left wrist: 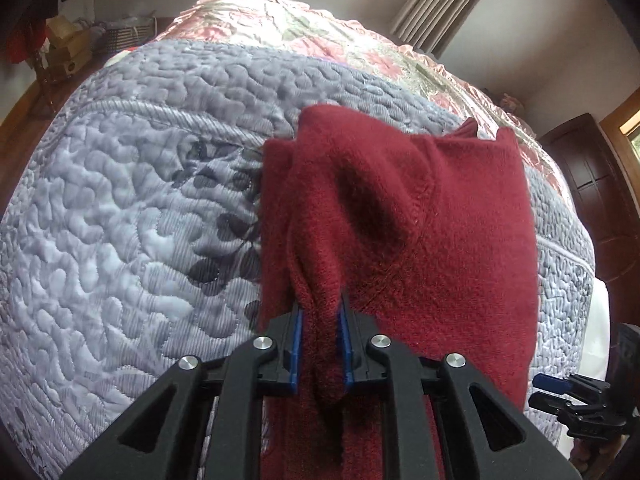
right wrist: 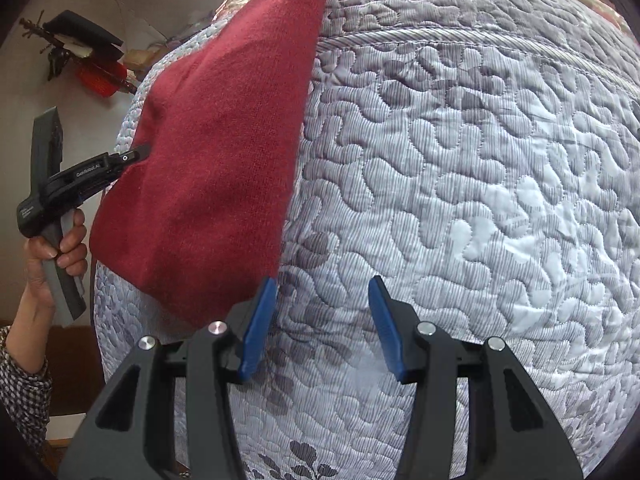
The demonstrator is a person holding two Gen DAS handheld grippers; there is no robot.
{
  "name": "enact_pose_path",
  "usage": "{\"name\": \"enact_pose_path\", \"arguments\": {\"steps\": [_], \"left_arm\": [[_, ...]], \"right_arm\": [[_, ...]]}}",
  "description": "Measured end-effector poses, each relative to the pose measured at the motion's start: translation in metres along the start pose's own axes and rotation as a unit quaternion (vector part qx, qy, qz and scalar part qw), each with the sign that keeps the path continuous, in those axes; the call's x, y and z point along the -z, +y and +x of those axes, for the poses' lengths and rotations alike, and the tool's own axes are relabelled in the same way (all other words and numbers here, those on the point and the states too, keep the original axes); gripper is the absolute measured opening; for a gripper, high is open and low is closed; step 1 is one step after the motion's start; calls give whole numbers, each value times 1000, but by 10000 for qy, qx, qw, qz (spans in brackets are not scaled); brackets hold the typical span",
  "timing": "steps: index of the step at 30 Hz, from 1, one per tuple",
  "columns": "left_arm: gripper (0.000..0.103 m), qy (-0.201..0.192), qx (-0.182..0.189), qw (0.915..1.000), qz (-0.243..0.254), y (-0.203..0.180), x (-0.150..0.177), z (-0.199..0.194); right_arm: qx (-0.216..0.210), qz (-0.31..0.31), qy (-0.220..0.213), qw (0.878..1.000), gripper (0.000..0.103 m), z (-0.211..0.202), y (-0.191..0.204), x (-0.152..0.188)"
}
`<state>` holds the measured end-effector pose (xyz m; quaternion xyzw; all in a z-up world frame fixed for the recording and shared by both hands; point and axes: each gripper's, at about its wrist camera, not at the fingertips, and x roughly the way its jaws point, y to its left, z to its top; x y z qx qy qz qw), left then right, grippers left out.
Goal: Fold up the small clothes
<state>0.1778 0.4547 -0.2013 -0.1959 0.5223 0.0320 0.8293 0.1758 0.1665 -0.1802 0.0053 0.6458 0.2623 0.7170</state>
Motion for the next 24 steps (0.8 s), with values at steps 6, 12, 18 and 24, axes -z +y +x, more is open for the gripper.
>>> {"name": "enact_pose_path", "arguments": {"steps": [6,12,18,24], "left_arm": [[46,-30,4,10000,-39,-8,4,-37],[56,105,220,9995,201,-19,43,-77],[14,486,433,9978,101,-15,65,-58],[7,237,452,9983,-266,7,65,-67]], "right_arm": [[-80,-106,12,9999,49,6,23,7],[-195,-4,-19,9998,49,8,29,7],[-110,-2,36,9999,49,17,38,12],[-77,-29,-71,9999,49,13,51,19]]}}
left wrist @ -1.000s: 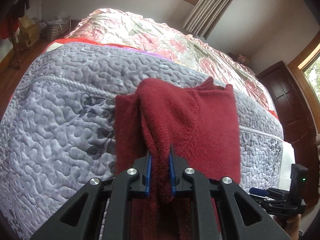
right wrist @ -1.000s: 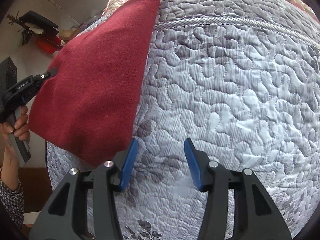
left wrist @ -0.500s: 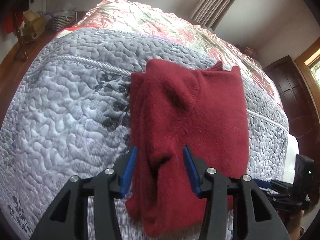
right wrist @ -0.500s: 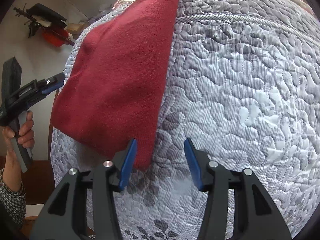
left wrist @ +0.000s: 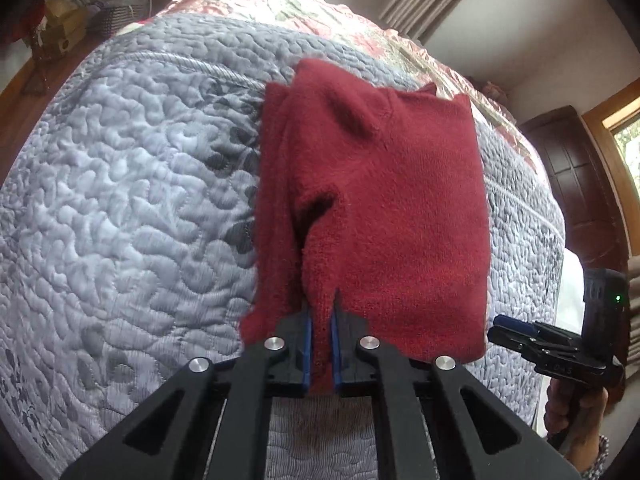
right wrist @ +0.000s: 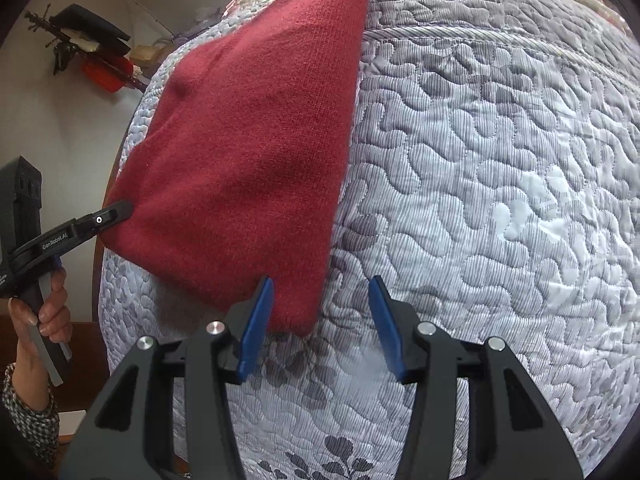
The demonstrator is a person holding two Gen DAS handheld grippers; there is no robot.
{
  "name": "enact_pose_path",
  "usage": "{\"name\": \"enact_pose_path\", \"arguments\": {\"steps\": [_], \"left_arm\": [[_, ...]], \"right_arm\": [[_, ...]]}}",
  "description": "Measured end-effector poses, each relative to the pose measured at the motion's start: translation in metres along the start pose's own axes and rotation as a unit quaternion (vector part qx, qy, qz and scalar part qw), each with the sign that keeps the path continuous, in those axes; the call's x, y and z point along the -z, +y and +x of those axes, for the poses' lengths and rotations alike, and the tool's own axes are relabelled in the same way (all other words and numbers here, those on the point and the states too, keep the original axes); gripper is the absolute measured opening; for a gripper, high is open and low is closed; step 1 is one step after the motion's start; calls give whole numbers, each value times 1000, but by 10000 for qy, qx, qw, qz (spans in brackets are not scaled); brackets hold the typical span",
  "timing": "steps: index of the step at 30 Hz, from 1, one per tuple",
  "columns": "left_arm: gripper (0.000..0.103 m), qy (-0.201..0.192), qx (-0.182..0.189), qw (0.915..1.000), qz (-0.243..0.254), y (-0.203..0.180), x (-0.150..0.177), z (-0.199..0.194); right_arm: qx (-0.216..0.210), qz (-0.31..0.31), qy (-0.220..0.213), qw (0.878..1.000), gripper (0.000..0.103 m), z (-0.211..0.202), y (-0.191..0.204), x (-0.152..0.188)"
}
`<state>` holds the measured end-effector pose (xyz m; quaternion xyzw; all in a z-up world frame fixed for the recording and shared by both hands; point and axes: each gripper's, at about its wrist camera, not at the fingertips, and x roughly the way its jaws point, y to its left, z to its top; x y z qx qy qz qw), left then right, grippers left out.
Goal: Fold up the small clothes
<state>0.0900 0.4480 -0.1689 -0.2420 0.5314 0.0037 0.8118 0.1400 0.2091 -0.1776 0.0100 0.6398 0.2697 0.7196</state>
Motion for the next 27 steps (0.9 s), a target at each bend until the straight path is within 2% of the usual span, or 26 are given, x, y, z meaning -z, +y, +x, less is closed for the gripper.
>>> {"name": "enact_pose_path", "arguments": {"steps": [2,4,8,11,12,13,14,16,19,21,24,25,26,27], "left_arm": [[7,-84,65,9998,-188,13,0,-8],[7,73,50,9996,-266,21,2,-1],[7,226,2,9997,-43,16,5,17],[9,187,-49,9998,32,9,2,21],[9,199,-14,9998,13,9,2,22],[9,212,-1,9998,12,9,1,22],[9,210,14,9998,21,9,1,23],[10,207,-35,9997,138,9,4,26],[11,257,-126,9991,310,8,7,36],[12,282,-151,9987,401,6,7,40],[17,389,-100,9975,583,0,1,37],[22,434,-59,9969,661,-2,-2,32],[24,443,-11,9967,686,-2,-7,26],[37,403,42,9967,699,-1,-14,19]], "right_arm": [[-77,38,-39,10000,50,-3,2,1],[-335,166,-48,9993,52,-2,3,3],[-721,443,32,9964,57,13,6,3],[-662,497,232,9963,57,34,12,5],[-557,493,267,9969,55,39,13,5],[-524,509,294,9969,48,44,14,6],[-627,552,287,9961,34,47,14,6],[-567,617,256,9962,27,51,13,10],[-503,785,345,9950,26,63,12,14],[-501,880,374,9942,26,68,6,16],[-384,851,382,9949,35,60,12,11],[-294,825,308,9957,44,53,14,7],[-167,764,194,9967,49,45,16,4],[-58,679,73,9977,50,36,18,1]]}}
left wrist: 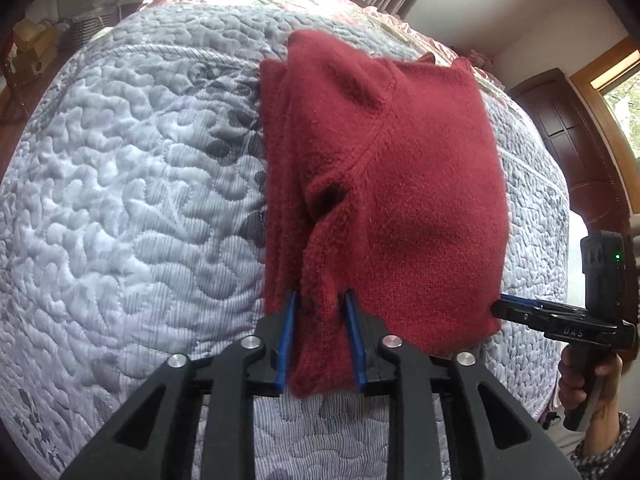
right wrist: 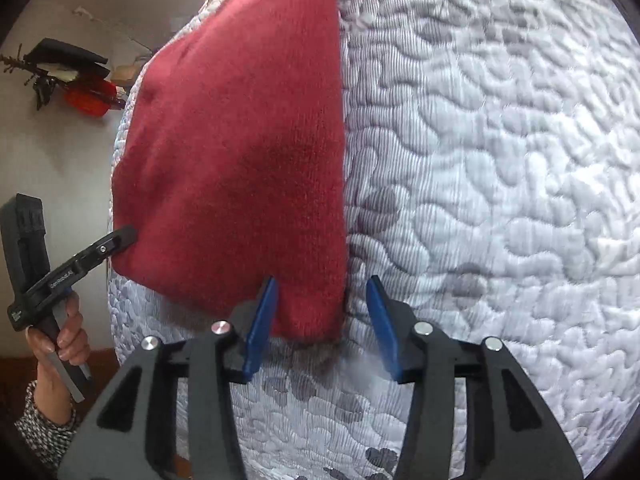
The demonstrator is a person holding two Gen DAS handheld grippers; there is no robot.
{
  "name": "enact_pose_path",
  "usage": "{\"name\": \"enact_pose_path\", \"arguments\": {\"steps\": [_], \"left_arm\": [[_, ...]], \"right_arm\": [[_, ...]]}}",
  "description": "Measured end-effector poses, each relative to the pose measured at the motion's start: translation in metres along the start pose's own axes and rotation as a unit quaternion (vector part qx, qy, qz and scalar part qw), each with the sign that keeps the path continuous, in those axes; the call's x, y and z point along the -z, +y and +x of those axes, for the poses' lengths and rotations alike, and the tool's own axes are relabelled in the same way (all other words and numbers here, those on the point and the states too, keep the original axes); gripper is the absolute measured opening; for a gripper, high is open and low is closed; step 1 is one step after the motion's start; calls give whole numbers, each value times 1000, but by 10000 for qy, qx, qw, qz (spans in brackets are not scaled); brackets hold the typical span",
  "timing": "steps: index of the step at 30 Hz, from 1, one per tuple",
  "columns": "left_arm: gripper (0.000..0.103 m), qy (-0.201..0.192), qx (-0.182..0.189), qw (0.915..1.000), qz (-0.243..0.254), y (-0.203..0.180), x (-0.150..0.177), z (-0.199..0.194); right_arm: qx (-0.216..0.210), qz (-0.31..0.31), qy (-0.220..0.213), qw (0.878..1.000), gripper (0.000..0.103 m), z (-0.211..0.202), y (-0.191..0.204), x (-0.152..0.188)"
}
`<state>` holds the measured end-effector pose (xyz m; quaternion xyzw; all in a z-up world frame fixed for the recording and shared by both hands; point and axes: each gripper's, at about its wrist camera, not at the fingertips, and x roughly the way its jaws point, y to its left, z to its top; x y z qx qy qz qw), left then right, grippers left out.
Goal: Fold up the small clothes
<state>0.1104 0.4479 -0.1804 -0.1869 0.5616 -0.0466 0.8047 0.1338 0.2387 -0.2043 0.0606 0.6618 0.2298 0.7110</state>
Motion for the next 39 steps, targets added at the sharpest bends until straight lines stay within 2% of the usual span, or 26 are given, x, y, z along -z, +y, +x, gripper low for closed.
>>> {"name": "enact_pose_path", "arguments": {"steps": [1,2,5,7,9,13,16,17,18,19,20,21,22,25,27,29,32,35,36,39], "left_arm": [[56,-69,-29,10000,15,2,-7,-6],[59,-231,-41,9997,32,5,-18,-14],[59,-479,-88,9988,-23,13,-55,-18],[59,-572,-85,9983,-78,17,-87,-11],[59,-586,-151,9980,-192,21,-115,3],[59,-598,-142,9978,-230,20,-151,28],[58,-494,-183,9985,-164,16,-163,46],[58,-455,-229,9986,-128,13,-166,53],[50,-435,-237,9987,-107,14,-165,55],[27,-398,-190,9990,-102,12,-166,60],[25,-380,-162,9991,-122,11,-164,61],[16,-502,-192,9985,-133,9,-162,58],[14,-603,-178,9980,-110,7,-161,52],[13,-1086,-189,9938,-115,10,-150,20],[13,-1255,-248,9916,-211,18,-140,9],[13,-1237,-347,9912,-318,27,-136,13],[13,-944,-467,9934,-454,38,-132,37],[15,-943,-556,9935,-320,33,-133,39],[18,-929,-548,9937,-288,31,-134,36],[36,-816,-474,9953,-235,27,-137,25]], "right_arm": [[56,-47,-114,9999,50,-8,2,-4],[70,-35,-218,9997,52,-16,2,-9],[208,-80,-414,9989,54,-26,3,-31],[480,-186,-511,9974,54,-27,6,-48],[500,-229,-567,9969,54,-24,10,-62],[543,-305,-580,9964,54,-14,17,-85],[585,-345,-577,9960,54,-4,22,-90],[578,-329,-577,9961,54,0,26,-91],[540,-308,-576,9964,54,1,25,-93],[494,-275,-567,9968,54,3,26,-96],[453,-251,-561,9971,54,5,27,-99],[432,-243,-558,9972,54,8,30,-103],[409,-244,-555,9973,54,9,30,-105],[279,-230,-580,9977,54,9,29,-110],[192,-266,-608,9976,55,5,25,-110],[159,-324,-604,9975,61,5,22,-111],[174,-341,-556,9977,61,14,26,-115],[127,-294,-544,9980,61,14,27,-116],[131,-307,-548,9979,61,13,27,-116],[132,-372,-618,9973,61,2,27,-114]]}}
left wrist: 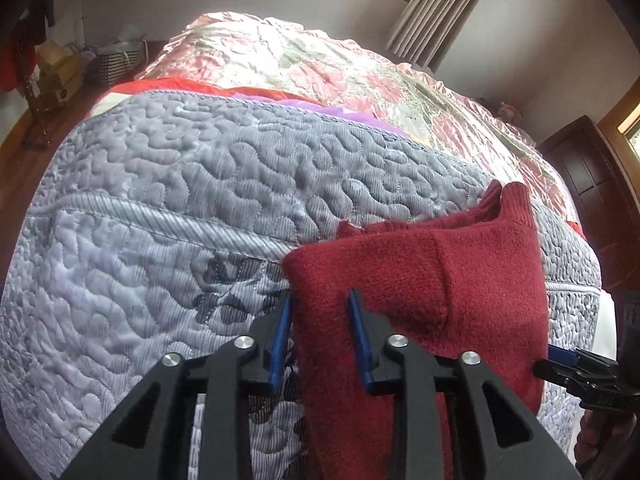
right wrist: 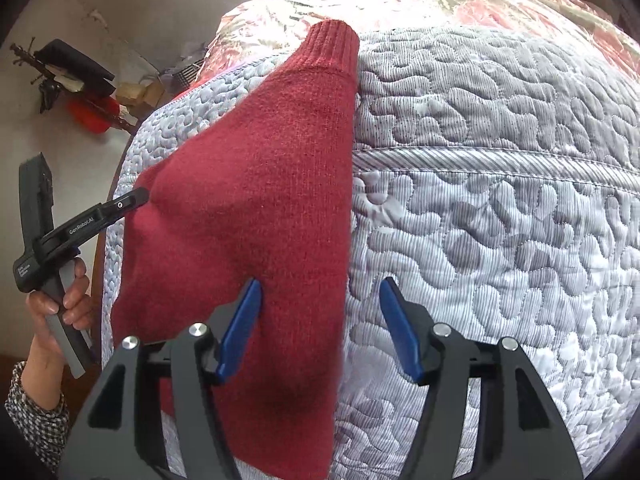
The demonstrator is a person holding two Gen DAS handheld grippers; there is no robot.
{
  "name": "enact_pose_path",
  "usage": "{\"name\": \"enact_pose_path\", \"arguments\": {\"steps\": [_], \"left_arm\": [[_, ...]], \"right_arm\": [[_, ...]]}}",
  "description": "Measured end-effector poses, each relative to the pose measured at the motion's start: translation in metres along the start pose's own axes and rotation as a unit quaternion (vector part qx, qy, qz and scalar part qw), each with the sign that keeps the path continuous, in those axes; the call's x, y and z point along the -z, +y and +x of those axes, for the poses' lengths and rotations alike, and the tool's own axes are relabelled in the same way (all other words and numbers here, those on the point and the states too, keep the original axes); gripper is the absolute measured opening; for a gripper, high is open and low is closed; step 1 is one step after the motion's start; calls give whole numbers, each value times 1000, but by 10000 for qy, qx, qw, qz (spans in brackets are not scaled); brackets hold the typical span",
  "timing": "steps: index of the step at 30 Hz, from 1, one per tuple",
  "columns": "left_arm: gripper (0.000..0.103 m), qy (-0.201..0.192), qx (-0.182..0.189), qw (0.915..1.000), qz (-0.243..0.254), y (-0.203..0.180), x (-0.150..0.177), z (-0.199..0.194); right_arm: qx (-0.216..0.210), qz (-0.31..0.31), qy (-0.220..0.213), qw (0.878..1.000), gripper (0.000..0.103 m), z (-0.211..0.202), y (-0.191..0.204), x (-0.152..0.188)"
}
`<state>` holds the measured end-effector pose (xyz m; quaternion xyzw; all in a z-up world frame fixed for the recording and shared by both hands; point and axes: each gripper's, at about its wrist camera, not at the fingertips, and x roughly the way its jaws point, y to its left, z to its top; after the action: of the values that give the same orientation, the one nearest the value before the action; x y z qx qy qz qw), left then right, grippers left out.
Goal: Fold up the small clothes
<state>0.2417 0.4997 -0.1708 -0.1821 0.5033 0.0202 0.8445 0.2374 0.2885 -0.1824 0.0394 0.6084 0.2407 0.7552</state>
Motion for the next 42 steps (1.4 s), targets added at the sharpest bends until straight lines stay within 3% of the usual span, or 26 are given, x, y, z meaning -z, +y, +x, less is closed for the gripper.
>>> {"name": "enact_pose_path", "arguments": {"steps": [3,5,12,24,29,32,36,39,41,42], "left_arm": [[57,209,526,9983,-125,6,4,-16],[63,306,723,9967,-228,11,12,-24],[65,918,1160,9885,-323,18,46,-9],[71,1146,1656,9781,-531,4,37,32],[70,1160,2154,9689,-379,-4,35,33],[70,1277,1943,9724,-186,-8,36,47],[72,1351,2095,9677,-363,-6,32,60],[72,1306,2032,9701,-238,-20,31,61],[69,1252,1971,9724,-42,-28,32,58],[62,1231,1910,9738,13,-29,33,56]], "right_arm": [[-115,21,-100,9999,61,-14,-6,3],[-289,151,-144,9994,64,-20,-12,4],[-352,213,-31,9991,66,-14,-19,7],[-502,91,170,9986,66,11,2,-6],[-555,100,232,9981,69,22,4,-7],[-674,200,267,9972,70,29,0,-8],[-802,265,317,9959,71,38,5,-13],[-848,292,348,9954,73,46,11,-17],[-889,310,354,9949,73,49,13,-19],[-929,320,349,9945,72,51,14,-19]]}}
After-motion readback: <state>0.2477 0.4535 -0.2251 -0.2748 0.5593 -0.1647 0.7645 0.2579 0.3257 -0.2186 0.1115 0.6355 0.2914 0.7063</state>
